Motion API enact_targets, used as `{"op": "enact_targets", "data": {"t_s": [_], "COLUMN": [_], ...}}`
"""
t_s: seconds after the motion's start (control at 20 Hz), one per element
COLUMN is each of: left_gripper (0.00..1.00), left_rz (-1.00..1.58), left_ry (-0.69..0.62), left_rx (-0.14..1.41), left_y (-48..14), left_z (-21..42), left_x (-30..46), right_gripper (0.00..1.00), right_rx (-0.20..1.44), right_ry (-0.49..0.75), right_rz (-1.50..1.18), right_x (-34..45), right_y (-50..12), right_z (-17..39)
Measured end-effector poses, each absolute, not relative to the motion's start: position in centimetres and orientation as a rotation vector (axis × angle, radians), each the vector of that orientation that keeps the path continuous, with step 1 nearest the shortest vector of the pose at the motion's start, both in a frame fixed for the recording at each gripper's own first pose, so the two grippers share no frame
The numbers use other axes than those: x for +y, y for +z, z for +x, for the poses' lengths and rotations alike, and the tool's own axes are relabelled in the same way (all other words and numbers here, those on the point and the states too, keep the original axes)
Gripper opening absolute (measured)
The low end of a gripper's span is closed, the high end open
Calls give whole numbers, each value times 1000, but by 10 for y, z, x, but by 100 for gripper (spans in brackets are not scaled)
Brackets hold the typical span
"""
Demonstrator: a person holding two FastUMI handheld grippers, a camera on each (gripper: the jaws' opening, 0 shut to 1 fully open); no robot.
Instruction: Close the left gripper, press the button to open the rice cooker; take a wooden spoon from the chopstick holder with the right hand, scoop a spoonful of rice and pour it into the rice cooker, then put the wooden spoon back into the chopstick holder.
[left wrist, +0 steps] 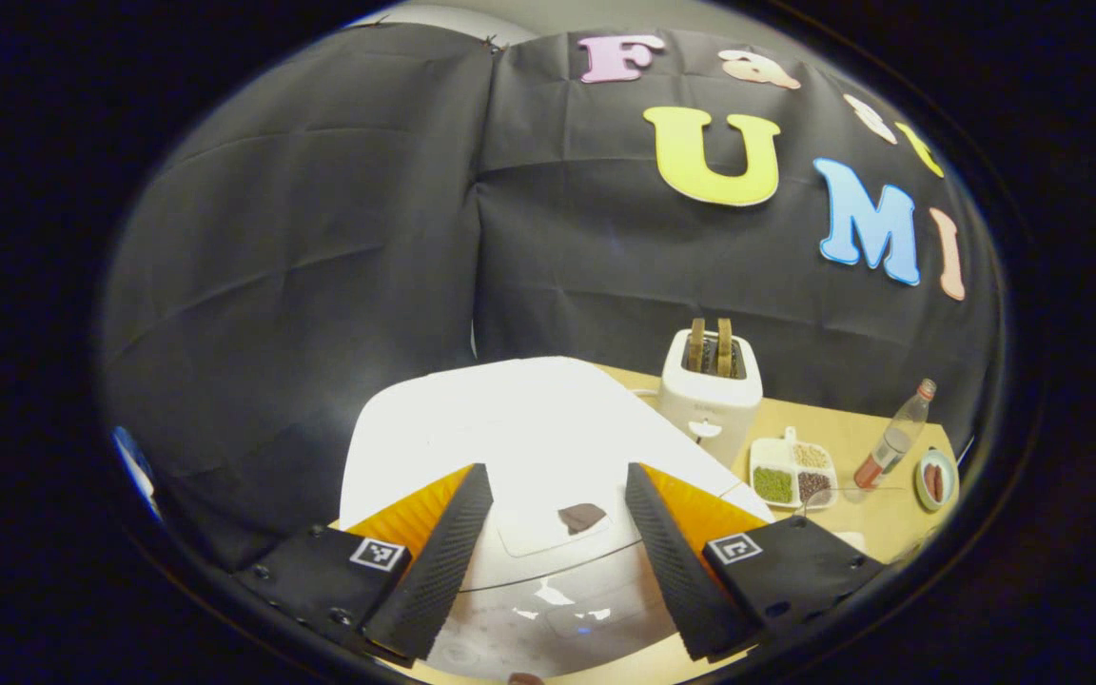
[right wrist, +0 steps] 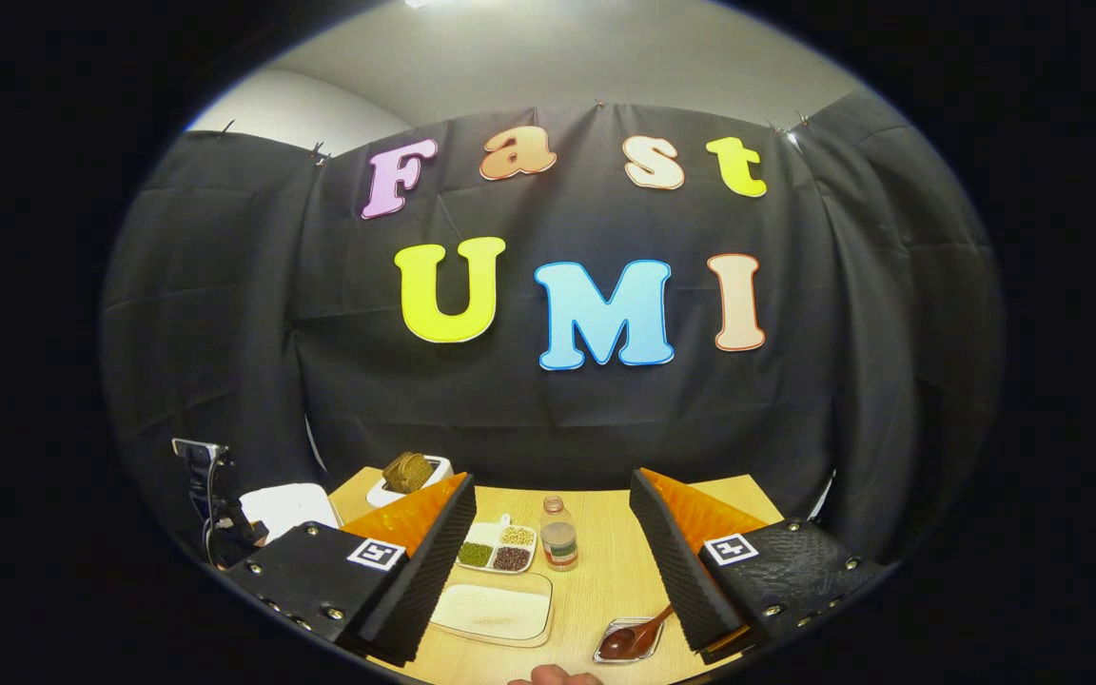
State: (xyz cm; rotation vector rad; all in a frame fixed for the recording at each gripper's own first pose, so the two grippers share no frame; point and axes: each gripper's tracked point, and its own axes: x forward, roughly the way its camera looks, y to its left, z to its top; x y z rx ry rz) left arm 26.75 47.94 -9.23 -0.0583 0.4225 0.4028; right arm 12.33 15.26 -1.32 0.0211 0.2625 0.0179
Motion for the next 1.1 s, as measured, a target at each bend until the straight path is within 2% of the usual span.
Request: {"op": "enact_targets", "data": {"t_s": [0.25,0.3,0.35,0.7,0.8,0.9,1.1], "left_gripper": [99,92,99,97,97,96,96], "left_rz": [-34,-36,-40,-19,-23,-23,-43], "left_ry": [345,346,365,304,274,227,109], "left_rx": [377,378,370,126,83,36,-60], "left_y": [-87,-87,-81,4,23,40,78], "left_z": [273,271,267,283,286,288,290], "left_x": [481,481,485,461,446,423,368], "right_gripper": [98,98,98,98,94,98,98], "right_rx": [235,227,220,148,146,140,112], "right_ry": [8,2,-6,-44,-53,-60,-92], "right_rz": [-7,-7,-1,57,62,64,108], "right_x": [154,152,149,110,91,75,39], "right_y": [-13,-11,-11,6,9,15,28], "right_z": [109,108,105,102,104,106,106]}}
